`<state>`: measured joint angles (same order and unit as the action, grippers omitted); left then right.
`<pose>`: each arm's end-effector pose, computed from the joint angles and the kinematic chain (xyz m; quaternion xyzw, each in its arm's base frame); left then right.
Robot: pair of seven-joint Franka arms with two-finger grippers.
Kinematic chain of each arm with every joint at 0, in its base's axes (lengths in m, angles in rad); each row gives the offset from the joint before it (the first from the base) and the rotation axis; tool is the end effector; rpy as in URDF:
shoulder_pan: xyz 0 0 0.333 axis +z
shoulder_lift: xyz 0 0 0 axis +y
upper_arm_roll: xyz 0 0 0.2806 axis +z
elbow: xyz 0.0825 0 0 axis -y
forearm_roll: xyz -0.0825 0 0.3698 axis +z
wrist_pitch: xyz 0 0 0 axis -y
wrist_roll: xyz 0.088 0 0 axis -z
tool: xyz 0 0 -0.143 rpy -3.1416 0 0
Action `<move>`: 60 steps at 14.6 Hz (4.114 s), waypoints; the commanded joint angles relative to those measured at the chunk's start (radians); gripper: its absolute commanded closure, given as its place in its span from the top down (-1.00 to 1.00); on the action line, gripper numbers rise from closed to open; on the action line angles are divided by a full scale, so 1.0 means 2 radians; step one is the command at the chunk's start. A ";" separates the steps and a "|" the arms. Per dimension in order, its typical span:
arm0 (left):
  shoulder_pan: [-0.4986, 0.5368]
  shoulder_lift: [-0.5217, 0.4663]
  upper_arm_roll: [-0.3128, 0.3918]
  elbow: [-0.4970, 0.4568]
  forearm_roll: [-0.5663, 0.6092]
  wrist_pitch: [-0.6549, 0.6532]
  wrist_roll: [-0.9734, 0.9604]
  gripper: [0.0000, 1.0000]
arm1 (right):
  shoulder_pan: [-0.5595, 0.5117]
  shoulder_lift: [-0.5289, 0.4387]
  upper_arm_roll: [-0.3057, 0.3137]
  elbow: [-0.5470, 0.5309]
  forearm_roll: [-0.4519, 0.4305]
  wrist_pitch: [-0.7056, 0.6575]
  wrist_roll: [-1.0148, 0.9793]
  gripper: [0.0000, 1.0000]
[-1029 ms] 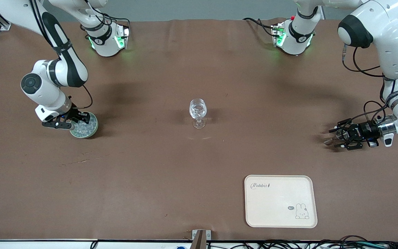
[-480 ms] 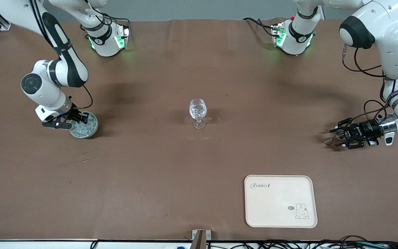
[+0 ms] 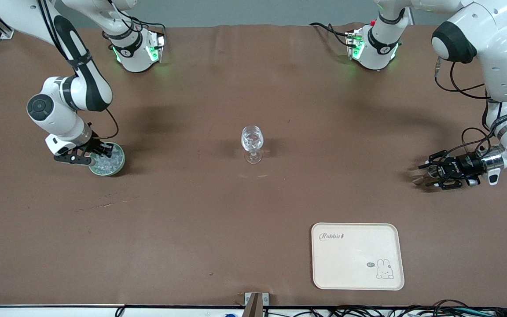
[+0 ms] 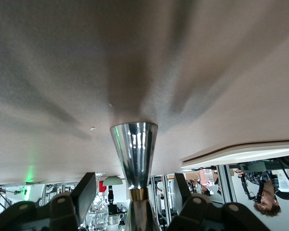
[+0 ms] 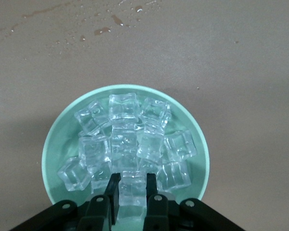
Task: Pour wine and add ice with both arms
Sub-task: 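Lift the ice cube with the right gripper while the left gripper lifts the jigger, then carry the silver jigger with the left gripper over the wine glass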
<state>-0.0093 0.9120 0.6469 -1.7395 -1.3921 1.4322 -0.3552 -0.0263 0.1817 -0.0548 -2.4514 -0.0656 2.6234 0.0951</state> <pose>0.5198 0.1895 0.0912 0.5857 0.6188 -0.3135 0.4192 0.4690 -0.0390 0.1675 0.9980 -0.0590 -0.0047 0.0211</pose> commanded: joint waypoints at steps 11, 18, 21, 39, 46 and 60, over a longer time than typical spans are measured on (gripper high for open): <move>0.021 -0.001 0.002 -0.001 -0.028 -0.053 -0.009 -0.85 | -0.002 -0.072 0.002 0.208 0.003 -0.238 0.027 -0.99; 0.020 -0.020 -0.005 0.018 -0.014 -0.136 -0.012 -0.99 | 0.001 -0.076 0.005 0.404 0.016 -0.429 0.025 -0.99; 0.019 -0.061 -0.031 0.016 0.021 -0.136 -0.026 -0.99 | 0.001 -0.076 0.005 0.464 0.027 -0.498 0.025 -0.99; 0.000 -0.300 -0.244 -0.069 0.138 0.022 -0.236 -0.98 | -0.005 -0.076 0.017 0.499 0.030 -0.544 0.002 -0.99; 0.002 -0.318 -0.364 -0.070 0.169 0.127 -0.322 -0.98 | -0.005 -0.076 0.017 0.499 0.030 -0.545 0.002 -0.98; -0.005 -0.257 -0.530 -0.050 0.218 0.315 -0.368 -0.99 | -0.001 -0.075 0.018 0.499 0.030 -0.545 0.002 -0.98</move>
<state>-0.0249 0.3840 -0.3786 -1.8671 -1.0173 2.0500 -1.0470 -0.0267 0.0318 -0.0213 -1.4603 -0.0215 1.5423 0.1088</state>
